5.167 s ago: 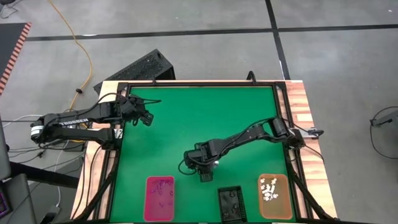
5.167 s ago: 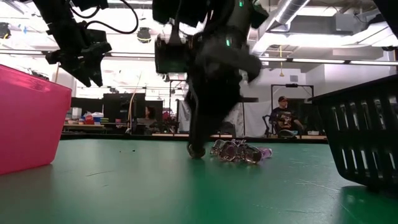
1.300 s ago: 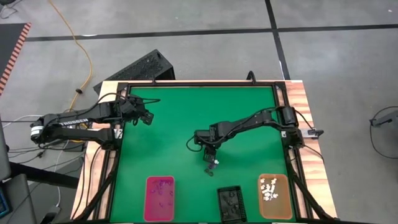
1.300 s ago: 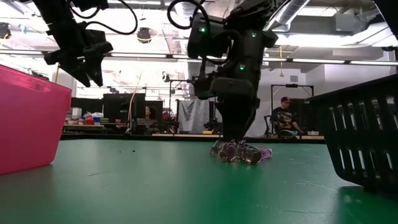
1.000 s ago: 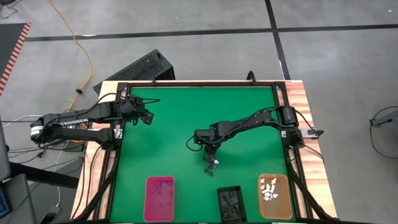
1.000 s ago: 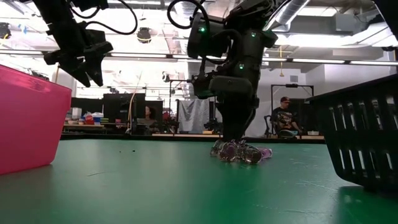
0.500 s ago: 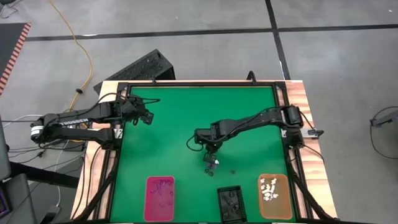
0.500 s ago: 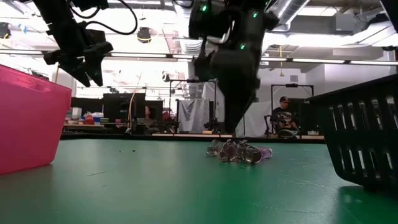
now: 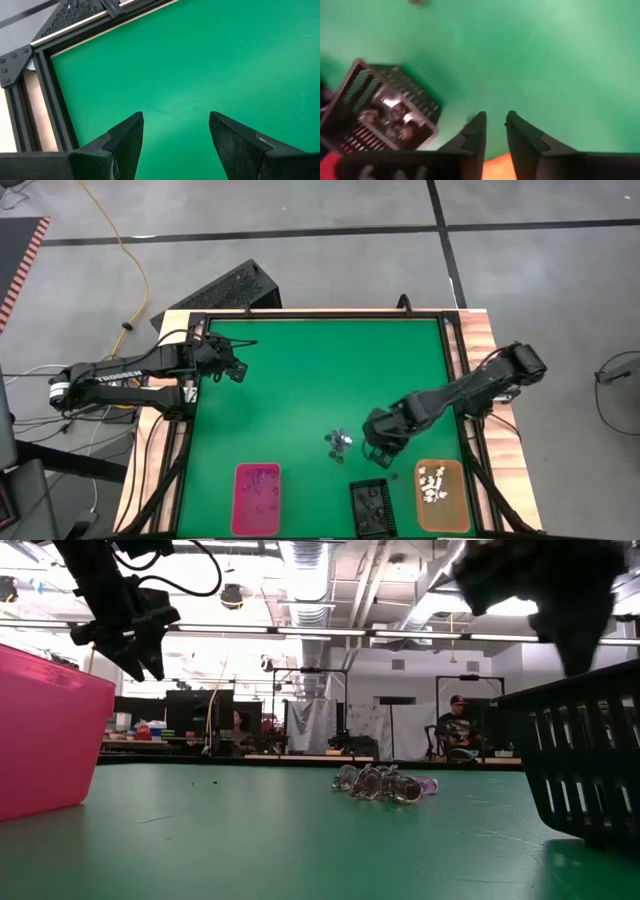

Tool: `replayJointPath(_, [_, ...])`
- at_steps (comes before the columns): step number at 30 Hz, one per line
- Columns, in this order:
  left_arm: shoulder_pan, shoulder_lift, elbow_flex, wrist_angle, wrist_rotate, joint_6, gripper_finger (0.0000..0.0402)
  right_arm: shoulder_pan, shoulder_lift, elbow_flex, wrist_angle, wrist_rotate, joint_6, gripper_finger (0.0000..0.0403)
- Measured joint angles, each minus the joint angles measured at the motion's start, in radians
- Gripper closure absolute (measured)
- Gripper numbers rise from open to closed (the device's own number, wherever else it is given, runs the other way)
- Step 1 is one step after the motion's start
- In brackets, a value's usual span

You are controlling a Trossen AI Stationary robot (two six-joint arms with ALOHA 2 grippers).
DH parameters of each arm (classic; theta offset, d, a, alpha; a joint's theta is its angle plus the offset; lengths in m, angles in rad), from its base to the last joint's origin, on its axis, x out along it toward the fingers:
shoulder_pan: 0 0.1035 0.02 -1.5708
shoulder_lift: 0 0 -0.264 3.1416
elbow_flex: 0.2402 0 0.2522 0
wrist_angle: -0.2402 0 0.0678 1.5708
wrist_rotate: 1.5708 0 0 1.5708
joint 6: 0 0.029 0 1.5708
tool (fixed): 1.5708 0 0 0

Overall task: Sort Halloween decoration
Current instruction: Put the black skull toy into the black organizing bin

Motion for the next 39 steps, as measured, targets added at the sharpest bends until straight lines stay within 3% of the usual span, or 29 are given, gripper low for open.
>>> replayJointPath(7, [0.0, 0.0, 0.0, 0.001, -0.008, 0.0, 0.0183, 0.175, -0.008, -0.052, 0.053, 0.019, -0.288, 0.0217])
replayJointPath(13, [0.0, 0.0, 0.0, 0.001, -0.008, -0.018, 0.0183, 0.313, -0.002, -0.111, 0.191, 0.137, -0.363, 0.0199])
replayJointPath(19, [0.0, 0.0, 0.0, 0.001, -0.01, -0.027, 0.0183, 0.322, 0.054, -0.149, 0.314, 0.132, -0.373, 0.0203])
replayJointPath(29, [0.0, 0.0, 0.0, 0.001, -0.028, -0.053, 0.0183, 0.3, 0.147, -0.149, 0.3, 0.131, -0.408, 0.0203])
replayJointPath(39, [0.0, 0.0, 0.0, 0.002, -0.033, -0.053, 0.0183, 0.302, 0.148, -0.191, 0.357, 0.122, -0.382, 0.0203])
